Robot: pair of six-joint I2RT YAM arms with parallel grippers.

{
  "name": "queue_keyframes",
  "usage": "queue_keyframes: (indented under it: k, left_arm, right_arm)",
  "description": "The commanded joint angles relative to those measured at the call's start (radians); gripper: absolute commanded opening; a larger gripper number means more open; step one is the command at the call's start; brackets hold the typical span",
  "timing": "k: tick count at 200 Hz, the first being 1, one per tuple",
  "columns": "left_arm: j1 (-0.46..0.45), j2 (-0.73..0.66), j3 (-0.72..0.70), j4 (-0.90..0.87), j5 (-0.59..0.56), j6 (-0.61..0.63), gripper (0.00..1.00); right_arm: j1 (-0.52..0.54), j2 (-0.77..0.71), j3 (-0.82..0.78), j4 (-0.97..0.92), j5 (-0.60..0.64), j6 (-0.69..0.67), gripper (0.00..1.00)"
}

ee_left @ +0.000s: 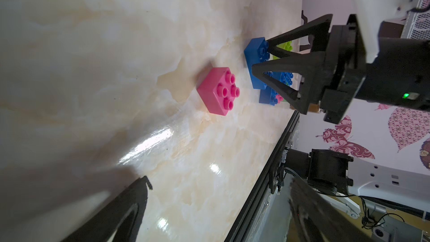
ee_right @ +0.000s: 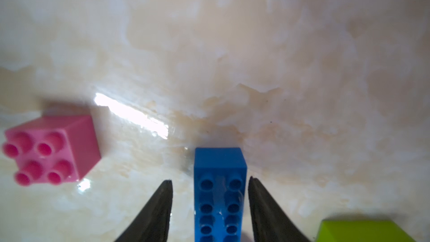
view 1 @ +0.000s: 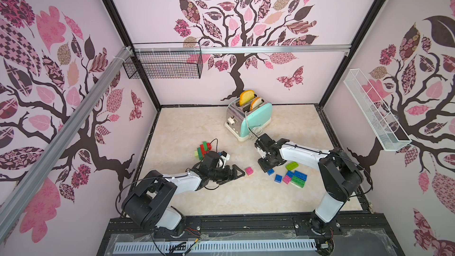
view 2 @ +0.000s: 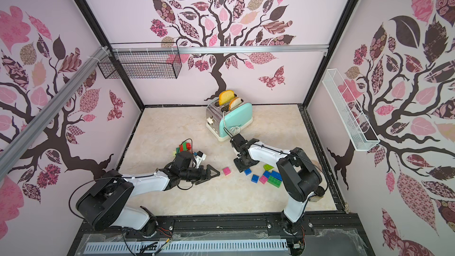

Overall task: Assemble a heart with lego
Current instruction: Adjust the lego brick at the center of the board.

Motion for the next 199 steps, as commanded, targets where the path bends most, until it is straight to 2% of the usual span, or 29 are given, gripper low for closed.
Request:
queue_keyframes:
  k: [1, 25, 49, 68, 94, 130, 169, 199]
  left_arm:
    - [-0.002, 0.048, 0.034, 0.126, 0.046, -0.032, 0.97]
    - [-0.008, 0.102, 0.056, 0.183, 0.057, -0.061, 0.97]
    - [-0.014, 0.160, 0.083, 0.219, 0.047, -0.081, 0.97]
    - [-0.018, 0.214, 0.106, 0.259, 0.048, -0.103, 0.97]
    - [-0.021, 0.258, 0.130, 0.284, 0.035, -0.118, 0.97]
    - [-0.020, 0.301, 0.167, 0.301, 0.037, -0.128, 0.97]
    - [-0.020, 0.340, 0.216, 0.329, 0.060, -0.150, 0.97]
    - [-0.011, 0.356, 0.230, 0.342, 0.063, -0.161, 0.97]
  right_arm:
    - [-0.003, -0.024, -0.022, 0.018, -0.012, 0.015, 0.71]
    - [-0.002, -0.044, -0.039, -0.007, 0.011, 0.032, 0.76]
    - [-0.004, -0.055, -0.058, -0.019, -0.026, 0.064, 0.76]
    - [-0.005, -0.056, -0.073, -0.020, -0.054, 0.091, 0.67]
    - [-0.003, -0.068, -0.081, -0.018, -0.056, 0.108, 0.47]
    - [-0.004, -0.068, -0.071, -0.029, -0.067, 0.091, 0.33]
    - [-0.004, -0.098, -0.071, -0.035, -0.073, 0.077, 0.30]
    - [0.010, -0.098, -0.079, -0.005, -0.189, 0.047, 0.27]
